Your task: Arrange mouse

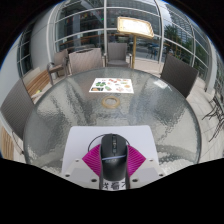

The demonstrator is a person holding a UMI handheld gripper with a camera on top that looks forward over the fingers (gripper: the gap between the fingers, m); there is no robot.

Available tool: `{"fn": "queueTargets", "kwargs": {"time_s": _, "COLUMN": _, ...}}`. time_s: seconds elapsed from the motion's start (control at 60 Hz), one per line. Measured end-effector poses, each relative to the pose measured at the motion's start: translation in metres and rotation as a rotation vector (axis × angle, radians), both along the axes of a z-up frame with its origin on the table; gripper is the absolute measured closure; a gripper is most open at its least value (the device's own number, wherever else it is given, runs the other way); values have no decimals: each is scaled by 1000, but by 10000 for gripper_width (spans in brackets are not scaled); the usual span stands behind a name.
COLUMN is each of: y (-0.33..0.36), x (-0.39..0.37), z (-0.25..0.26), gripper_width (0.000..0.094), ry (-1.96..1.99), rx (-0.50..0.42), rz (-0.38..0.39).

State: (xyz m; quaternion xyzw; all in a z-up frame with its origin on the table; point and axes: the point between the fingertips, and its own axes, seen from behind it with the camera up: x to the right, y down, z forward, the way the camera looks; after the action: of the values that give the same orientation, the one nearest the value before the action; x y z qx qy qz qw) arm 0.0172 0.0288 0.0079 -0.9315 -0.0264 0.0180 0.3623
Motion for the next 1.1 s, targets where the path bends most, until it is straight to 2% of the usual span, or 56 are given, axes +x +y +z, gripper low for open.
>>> {"fn": "queueTargets", "kwargs": {"time_s": 0.067, "y": -5, "x": 4, "z": -22, "gripper_width": 636, "ry": -5, "rx": -27, "rz": -19}}
{"fn": "queueTargets", "kwargs": {"time_s": 0.133, "y": -2, "x": 5, "z": -24, "gripper_width": 632, "ry": -25, "rx": -4, "rz": -10}}
{"fn": "queueTargets", "kwargs": {"time_s": 0.217, "y": -1, "x": 6, "z": -25, "gripper_width": 592, "ry": -52, "rx": 1, "rz": -4}}
{"fn": "queueTargets", "kwargs": {"time_s": 0.233, "y": -1, "x": 6, "z": -25, "gripper_width": 555, "ry": -51, "rx": -1, "rz": -5}}
{"fn": "queueTargets", "kwargs": {"time_s": 0.333, "y": -1, "x": 5, "z": -26, "gripper_width": 479, "ry": -30, "rx": -15, "rz": -13}}
{"fn": "queueTargets", "kwargs": {"time_s": 0.367, "y": -3, "x": 5, "z": -27, "gripper_width": 422, "ry": -14, "rx": -34, "rz": -18}}
{"fn": "queueTargets", "kwargs": {"time_s": 0.433, "y": -7, "x": 9, "z": -20, "gripper_width": 143, "ry": -7, "rx": -54, "rz": -33}}
{"fn": "queueTargets", "kwargs": {"time_s": 0.467, "y": -8, "x": 10, "z": -11, "gripper_width": 53, "ry": -8, "rx": -41, "rz": -33}}
{"fn": "queueTargets", "kwargs": {"time_s": 0.517, "y": -11, "x": 12, "z": 7, "gripper_width": 82, "ry": -11, "rx": -13, "rz": -31}}
{"fn": "queueTargets", "kwargs": {"time_s": 0.8, "y": -80, "x": 16, "z": 116, "gripper_width": 69, "ry": 19, "rx": 98, "rz": 3}}
{"fn": "queueTargets", "kwargs": {"time_s": 1.1, "y": -190, "x": 22, "z": 154, "gripper_width": 80, "ry": 51, "rx": 131, "rz": 26}}
